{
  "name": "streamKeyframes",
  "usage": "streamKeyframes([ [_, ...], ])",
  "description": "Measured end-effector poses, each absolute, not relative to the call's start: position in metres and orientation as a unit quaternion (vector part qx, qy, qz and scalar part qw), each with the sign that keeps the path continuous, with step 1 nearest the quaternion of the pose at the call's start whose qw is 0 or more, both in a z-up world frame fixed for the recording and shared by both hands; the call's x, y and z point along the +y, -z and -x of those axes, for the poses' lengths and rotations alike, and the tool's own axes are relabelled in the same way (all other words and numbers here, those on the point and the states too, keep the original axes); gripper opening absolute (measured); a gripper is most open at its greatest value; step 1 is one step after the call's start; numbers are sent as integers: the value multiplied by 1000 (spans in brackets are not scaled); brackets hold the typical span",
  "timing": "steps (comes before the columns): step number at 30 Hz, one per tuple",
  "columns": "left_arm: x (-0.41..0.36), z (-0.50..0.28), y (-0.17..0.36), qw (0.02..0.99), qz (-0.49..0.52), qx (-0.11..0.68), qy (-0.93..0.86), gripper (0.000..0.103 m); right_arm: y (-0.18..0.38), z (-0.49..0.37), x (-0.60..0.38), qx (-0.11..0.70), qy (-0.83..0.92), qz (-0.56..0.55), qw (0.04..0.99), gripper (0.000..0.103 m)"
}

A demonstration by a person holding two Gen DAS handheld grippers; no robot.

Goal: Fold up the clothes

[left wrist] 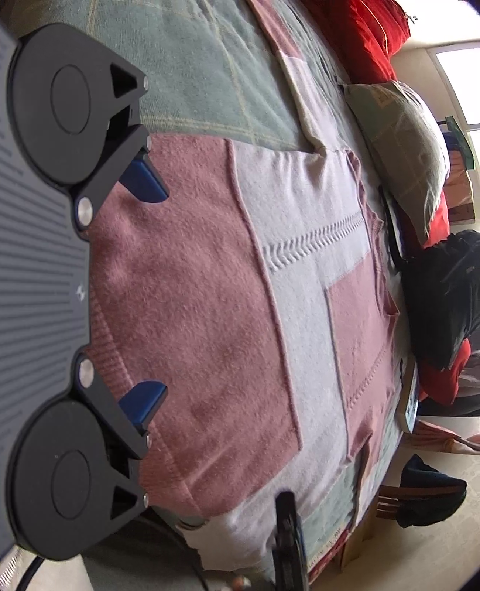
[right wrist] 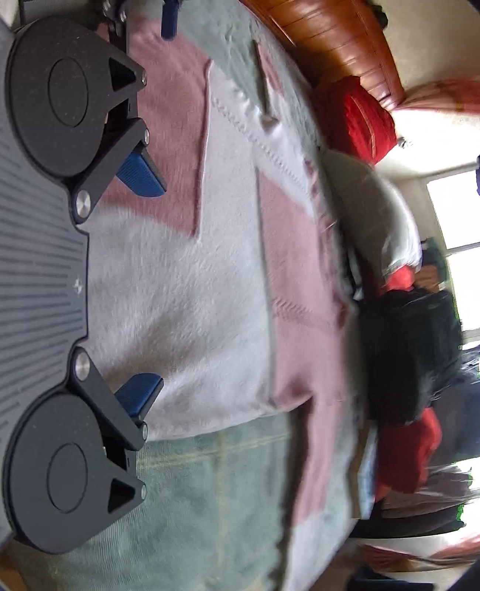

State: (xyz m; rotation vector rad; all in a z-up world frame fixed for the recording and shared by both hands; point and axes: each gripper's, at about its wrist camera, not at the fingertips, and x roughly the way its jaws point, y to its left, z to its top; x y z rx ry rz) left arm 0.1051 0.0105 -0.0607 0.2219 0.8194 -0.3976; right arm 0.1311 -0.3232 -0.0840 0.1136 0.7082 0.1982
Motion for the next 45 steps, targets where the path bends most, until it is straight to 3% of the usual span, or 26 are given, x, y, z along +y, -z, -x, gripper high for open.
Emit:
streamKeyframes([
  [6,8,-110,55,892,-97,389,207,102,80,-131,-338,343,-83,-99,930,103],
  [27,-2,-137,70,883,-88,404,221,102,90,-114,-308,353,-72,-49,932,103],
  [34,9,-145,47,890,-105,378,233,102,75,-116,-301,335,-95,-65,935,103],
  [45,111,-270,-8,922,-19,330,201,102,54,-131,-280,317,-125,-76,937,103],
])
